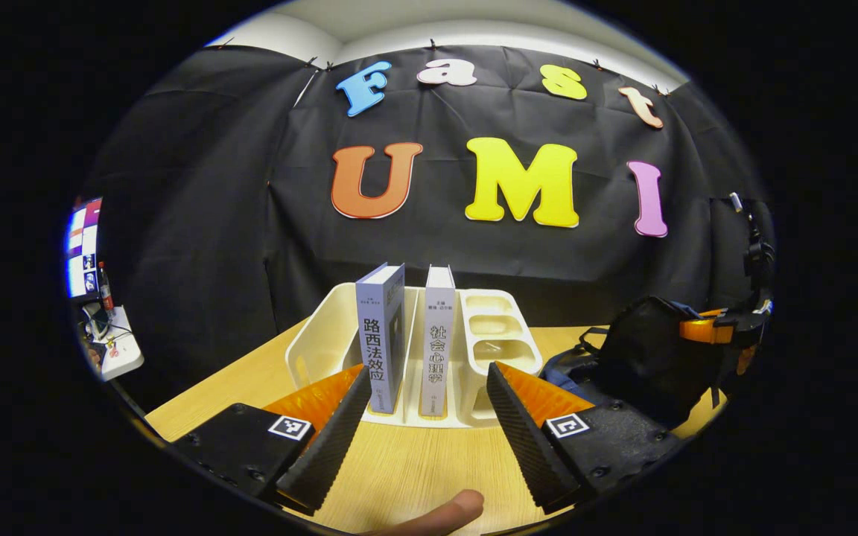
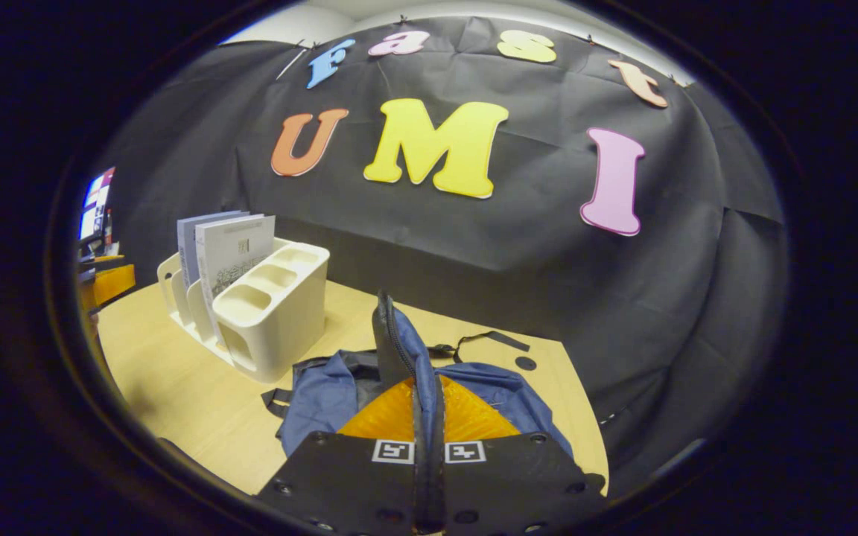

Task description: Open the schoolbag, grab two books from the bookshelf and put them into the schoolbag.

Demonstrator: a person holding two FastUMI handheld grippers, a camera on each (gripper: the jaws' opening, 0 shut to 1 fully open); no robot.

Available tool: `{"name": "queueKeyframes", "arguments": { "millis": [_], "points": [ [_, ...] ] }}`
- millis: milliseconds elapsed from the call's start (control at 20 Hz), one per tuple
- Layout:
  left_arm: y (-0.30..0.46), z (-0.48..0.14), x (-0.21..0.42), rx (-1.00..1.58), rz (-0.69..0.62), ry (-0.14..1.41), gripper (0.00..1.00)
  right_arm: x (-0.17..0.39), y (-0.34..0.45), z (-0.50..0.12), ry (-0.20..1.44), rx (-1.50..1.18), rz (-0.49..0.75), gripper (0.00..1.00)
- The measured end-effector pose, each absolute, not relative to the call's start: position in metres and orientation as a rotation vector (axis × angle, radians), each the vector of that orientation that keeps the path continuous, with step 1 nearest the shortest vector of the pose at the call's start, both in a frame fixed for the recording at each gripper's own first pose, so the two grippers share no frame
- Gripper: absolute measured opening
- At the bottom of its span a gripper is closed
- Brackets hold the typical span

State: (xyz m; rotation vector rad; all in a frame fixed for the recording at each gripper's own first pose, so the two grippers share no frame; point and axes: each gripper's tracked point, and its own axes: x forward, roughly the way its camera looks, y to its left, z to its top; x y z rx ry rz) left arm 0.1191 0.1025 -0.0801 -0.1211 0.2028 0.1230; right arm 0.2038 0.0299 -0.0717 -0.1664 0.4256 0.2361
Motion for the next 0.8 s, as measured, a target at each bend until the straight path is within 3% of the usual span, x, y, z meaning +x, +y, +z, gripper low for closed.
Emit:
{"name": "queueKeyframes", "arguments": {
  "millis": [800],
  "points": [
    [0.103, -0.017, 0.27, -0.089, 0.035, 0.306, 0.98, 0.223, -0.047, -0.024, 0.392, -0.044, 0.275, 0.0]
  ]
}}
